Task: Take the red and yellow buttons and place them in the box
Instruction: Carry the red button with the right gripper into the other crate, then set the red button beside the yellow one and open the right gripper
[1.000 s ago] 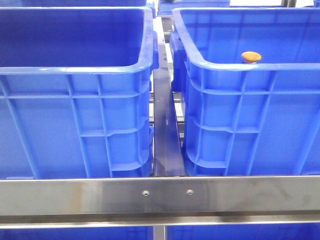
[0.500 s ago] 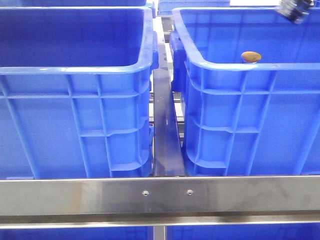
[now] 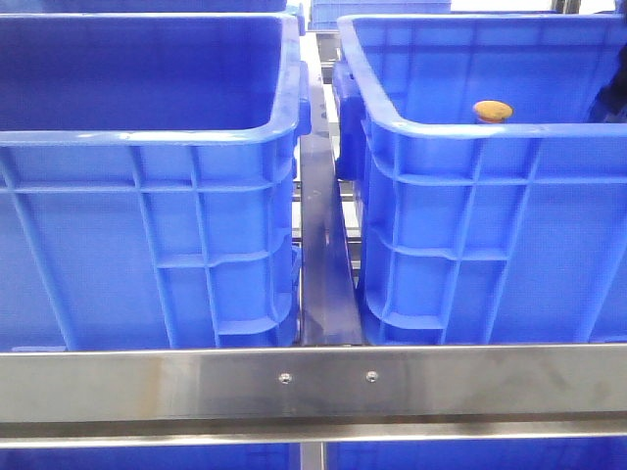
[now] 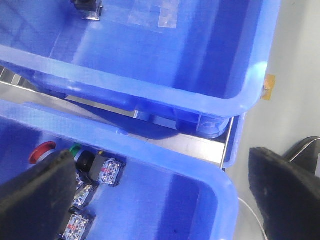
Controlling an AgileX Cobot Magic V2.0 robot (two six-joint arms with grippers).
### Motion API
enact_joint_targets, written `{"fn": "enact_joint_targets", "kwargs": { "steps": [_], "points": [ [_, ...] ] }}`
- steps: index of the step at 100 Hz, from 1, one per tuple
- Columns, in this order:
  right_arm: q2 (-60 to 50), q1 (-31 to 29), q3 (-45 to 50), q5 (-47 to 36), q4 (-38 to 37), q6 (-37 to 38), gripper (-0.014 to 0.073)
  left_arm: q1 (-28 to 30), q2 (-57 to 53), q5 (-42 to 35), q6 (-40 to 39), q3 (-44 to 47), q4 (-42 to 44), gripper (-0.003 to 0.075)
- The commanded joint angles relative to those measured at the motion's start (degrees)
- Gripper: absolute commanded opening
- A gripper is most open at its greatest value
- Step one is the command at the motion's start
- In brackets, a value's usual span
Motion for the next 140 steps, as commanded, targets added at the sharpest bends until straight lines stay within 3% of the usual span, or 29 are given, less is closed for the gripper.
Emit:
{"fn": "enact_joint_targets", "kwargs": {
  "steps": [1, 58, 63, 80, 87, 121, 132, 140],
  "points": [
    [-0.1, 1.2, -3.5, -2.3, 1.9, -1.2, 0.026, -0.2, -2.1, -3.2, -0.8, -1.9, -0.9, 0.065],
    [8.9, 3.0, -9.3, -4.0, 1.9, -1.2, 0.027, -0.2, -2.1, -3.0, -0.8, -1.9, -0.9, 0.0649],
    [8.9, 3.0, -9.3, -3.7, 1.9, -1.2, 0.0316, -0.2, -2.1, -3.0, -0.8, -1.9, -0.9, 0.0649],
    [8.9, 3.0, -9.3, -3.8, 2.9, -1.2, 0.0617, -0.2, -2.1, -3.0, -0.8, -1.9, -0.9, 0.0649],
    [8.9, 3.0, -9.3, -3.5, 3.4, -1.2, 0.0668, -0.2, -2.1, -3.0, -0.8, -1.9, -0.9, 0.0649],
    [1.9, 3.0, -4.2, -2.3, 3.7, -1.2, 0.0654, -0.2, -2.2, -3.0, -1.2, -1.9, -0.4, 0.0648],
    [-3.3, 3.0, 0.2, -2.4, 3.7, -1.2, 0.0563, -0.2, -2.2, -2.8, -7.8, -1.9, 4.4, 0.0611],
    [-8.2, 3.2, 3.8, -2.3, 5.0, -1.2, 0.0402, -0.2, -2.2, -2.7, -17.5, -1.9, 9.9, 0.0515]
  ]
}}
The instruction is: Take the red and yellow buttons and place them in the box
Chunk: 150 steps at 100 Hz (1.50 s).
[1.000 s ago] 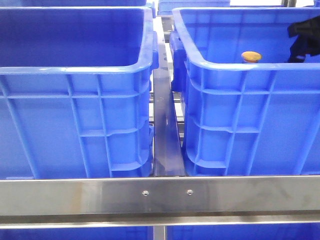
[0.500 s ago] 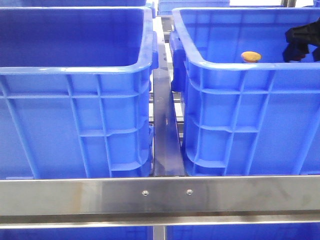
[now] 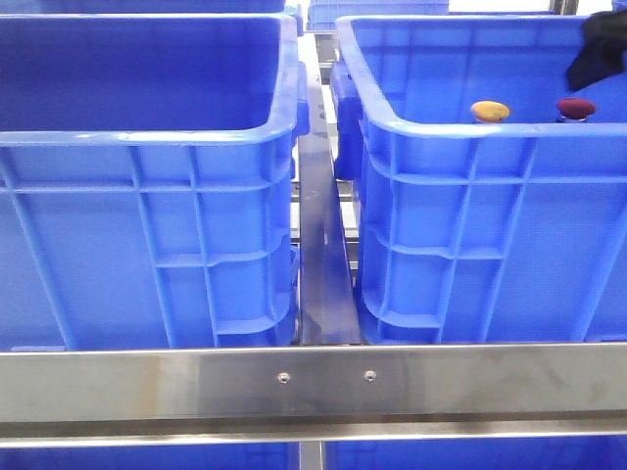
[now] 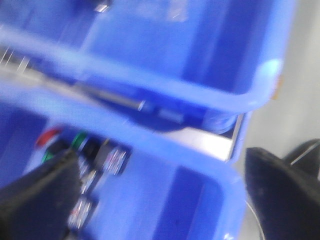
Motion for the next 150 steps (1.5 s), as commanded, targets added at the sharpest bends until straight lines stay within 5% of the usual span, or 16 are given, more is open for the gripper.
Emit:
{"fn": "enact_joint_targets", "kwargs": {
  "steps": [1, 19, 24, 47, 99, 150],
  "points": [
    [-7.5, 0.0, 1.6, -1.0, 2.6, -0.8, 0.0386, -0.2, -2.2, -2.4, -10.9, -1.9, 5.9, 0.049],
    [-19.3, 0.2, 8.5, 0.5, 6.2, -0.8, -0.006, -0.2, -4.5, 0.2, -28.2, 0.2, 14.6, 0.0083],
    [-22.5, 0.2, 10.1, 2.2, 7.3, -0.8, -0.006, -0.2, -5.7, -0.1, -30.7, 1.7, 15.7, -0.0024],
    [-36.0, 0.2, 16.5, 10.1, 7.8, -0.8, -0.0066, -0.2, -14.0, -5.6, -37.5, 11.7, 18.9, -0.002],
    [-67.3, 0.2, 34.3, 11.1, 7.8, -0.8, -0.0066, -0.2, -42.1, -26.9, -38.6, 39.1, 18.2, -0.002],
    [-79.6, 0.2, 41.7, 14.2, 7.9, -0.8, -0.0066, -0.2, -55.0, -28.3, -38.6, 50.3, 18.2, -0.002]
  ]
}}
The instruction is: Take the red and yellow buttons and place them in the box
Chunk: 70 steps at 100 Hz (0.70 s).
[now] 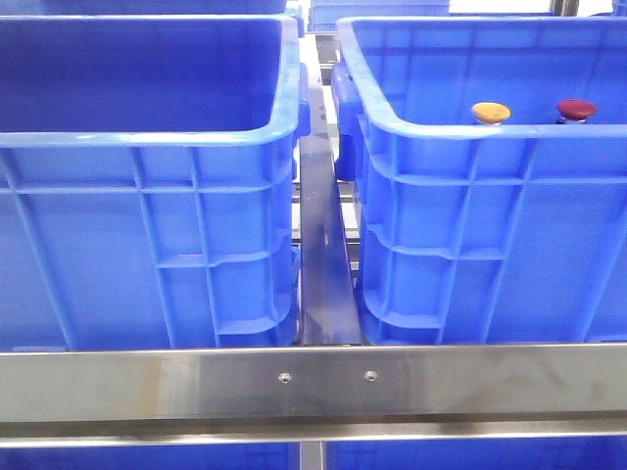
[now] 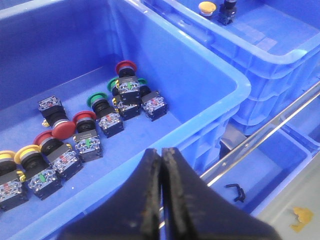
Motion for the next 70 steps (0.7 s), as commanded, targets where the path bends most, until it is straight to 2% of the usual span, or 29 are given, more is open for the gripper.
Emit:
{"fn": "enact_joint_targets", "kwargs": {
  "steps": [1, 49, 56, 70],
  "points": [
    [0.4, 0.1, -1.3, -0.8, 2.1, -0.7, -0.0066, -0.2, 0.2, -4.8, -0.6, -1.4, 0.3, -0.002],
    [0.4, 0.1, -1.3, -0.8, 2.1, -0.7, -0.0066, 0.2, -0.4, -4.7, -0.6, -1.4, 0.3, -0.002],
    [0.4, 0.1, -1.3, -0.8, 2.1, -0.7, -0.0066, 2.1, -1.9, -6.8, -0.6, -0.6, 0.2, -0.002],
    [0.4, 0.1, -1.3, -0.8, 2.1, -0.7, -0.0066, 10.8, -4.5, -18.1, 0.0, 4.6, -2.0, -0.002]
  ]
}}
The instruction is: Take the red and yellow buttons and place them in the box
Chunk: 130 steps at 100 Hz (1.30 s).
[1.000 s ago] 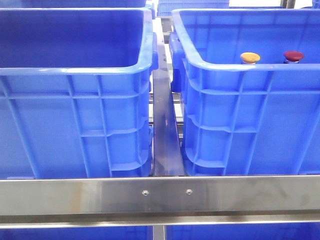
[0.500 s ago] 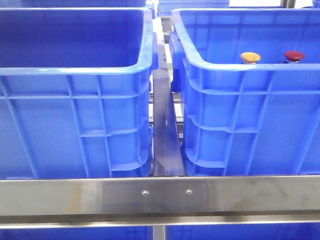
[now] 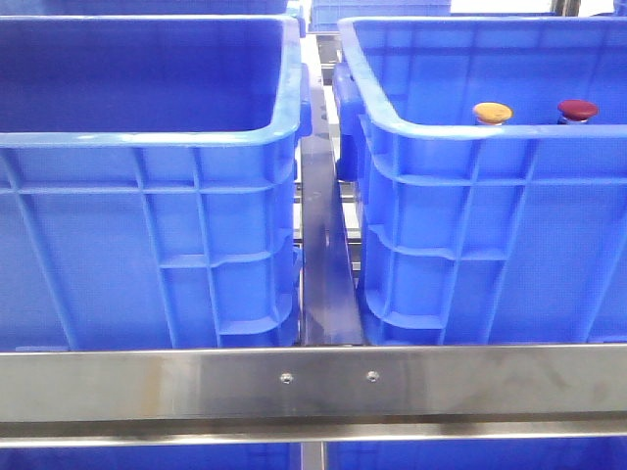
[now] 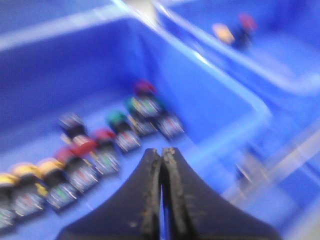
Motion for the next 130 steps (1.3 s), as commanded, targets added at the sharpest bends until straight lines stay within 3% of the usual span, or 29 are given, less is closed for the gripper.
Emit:
{"fn": "enact_joint_targets", "kwargs": {
  "steps": [1, 19, 55, 65, 70, 130],
  "points": [
    [0.4, 0.1, -1.5, -1.4, 2.1, -0.7, -0.0066, 5.5, -1.3, -11.0, 0.4, 1.6, -2.0, -0.002],
    [0.4, 0.1, -1.5, -1.3, 2.1, -0.7, -0.0066, 17.3, -8.6, -18.0, 11.0, 10.2, -10.4, -0.002],
    [0.4, 0.1, -1.5, -1.3, 2.1, -0.7, -0.0066, 35.1, -22.9, -24.5, 9.8, 26.6, -10.3, -0.002],
    [0.4, 0.1, -1.5, -1.3, 2.1, -0.7, -0.0066, 35.6, -25.7, -27.7, 6.6, 31.7, -10.2, -0.002],
    [0.4, 0.1, -1.5, -1.3, 2.1, -0.7, -0.0066, 35.5, -25.7, -22.6, 6.6, 31.0, -9.8, -0.002],
    [0.4, 0.1, -1.5, -1.0, 2.2, -0.7, -0.0066, 35.5, -25.6, -25.8, 7.0, 31.3, -9.2, -0.002]
  ]
}}
